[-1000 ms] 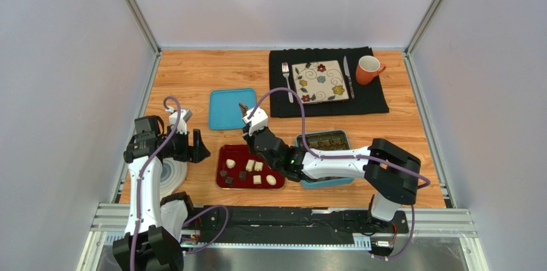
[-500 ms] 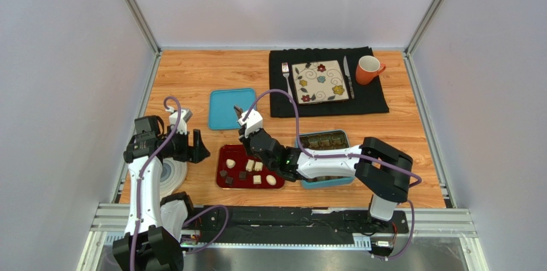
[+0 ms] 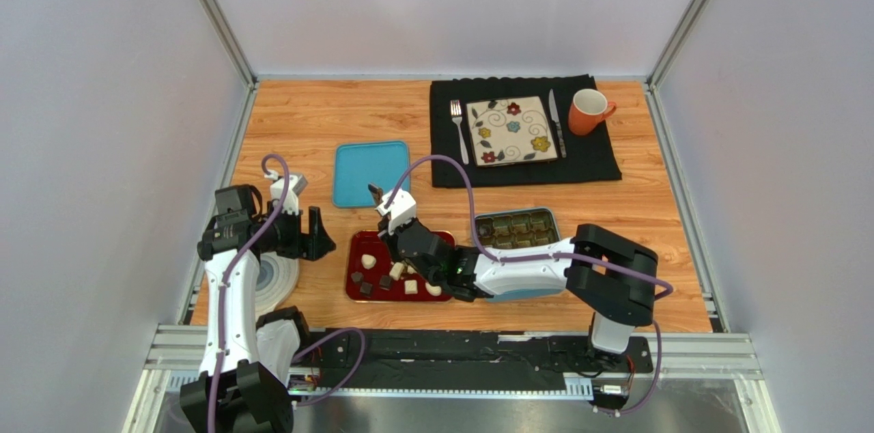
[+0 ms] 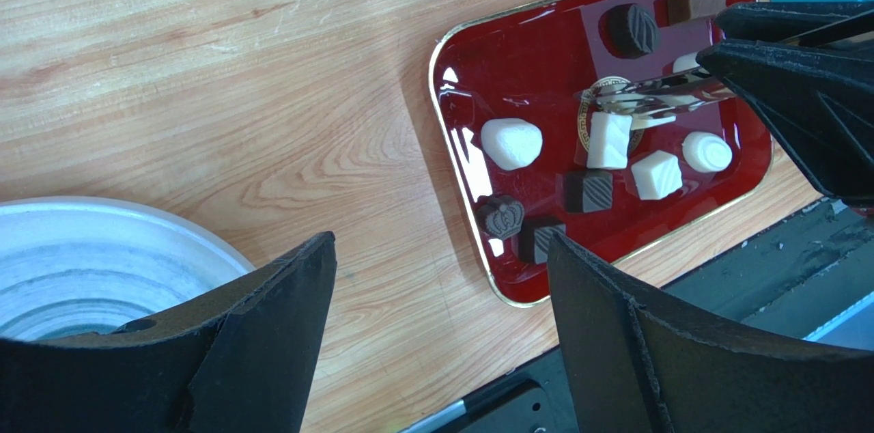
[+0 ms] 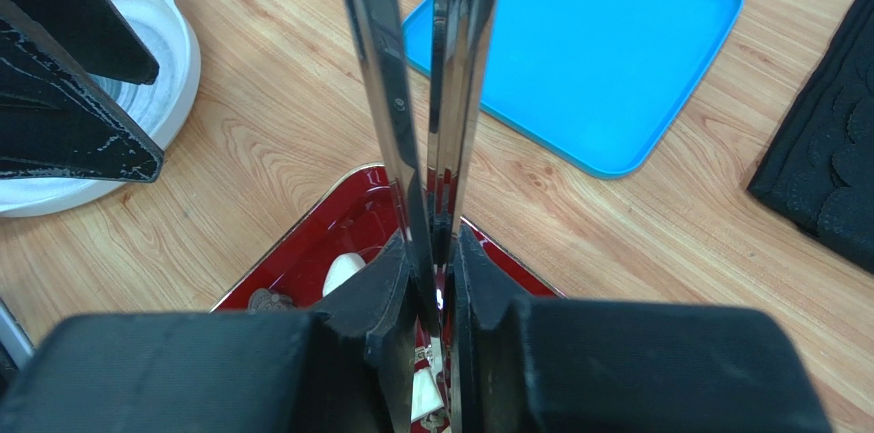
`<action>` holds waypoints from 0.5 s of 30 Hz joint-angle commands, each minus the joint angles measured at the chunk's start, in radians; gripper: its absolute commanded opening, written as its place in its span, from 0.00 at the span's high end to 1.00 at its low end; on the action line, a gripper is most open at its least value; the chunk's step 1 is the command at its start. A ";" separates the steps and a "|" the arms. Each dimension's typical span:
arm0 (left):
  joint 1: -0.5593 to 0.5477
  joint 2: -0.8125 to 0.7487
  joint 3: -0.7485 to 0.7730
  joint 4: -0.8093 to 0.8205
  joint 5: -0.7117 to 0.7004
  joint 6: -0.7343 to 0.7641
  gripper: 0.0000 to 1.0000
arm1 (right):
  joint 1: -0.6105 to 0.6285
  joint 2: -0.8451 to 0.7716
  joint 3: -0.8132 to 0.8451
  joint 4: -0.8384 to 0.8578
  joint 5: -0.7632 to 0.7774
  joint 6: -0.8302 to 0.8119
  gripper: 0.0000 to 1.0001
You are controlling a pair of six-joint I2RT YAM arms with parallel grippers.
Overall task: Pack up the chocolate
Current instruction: Adjust the clamp.
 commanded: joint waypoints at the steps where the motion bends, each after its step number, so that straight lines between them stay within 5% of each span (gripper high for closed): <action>1: 0.005 -0.009 0.027 0.000 0.012 0.020 0.16 | 0.014 -0.035 -0.007 0.059 0.037 0.026 0.90; 15: 0.004 -0.009 0.027 -0.001 0.014 0.023 0.16 | -0.014 -0.129 0.010 0.060 0.133 -0.072 0.86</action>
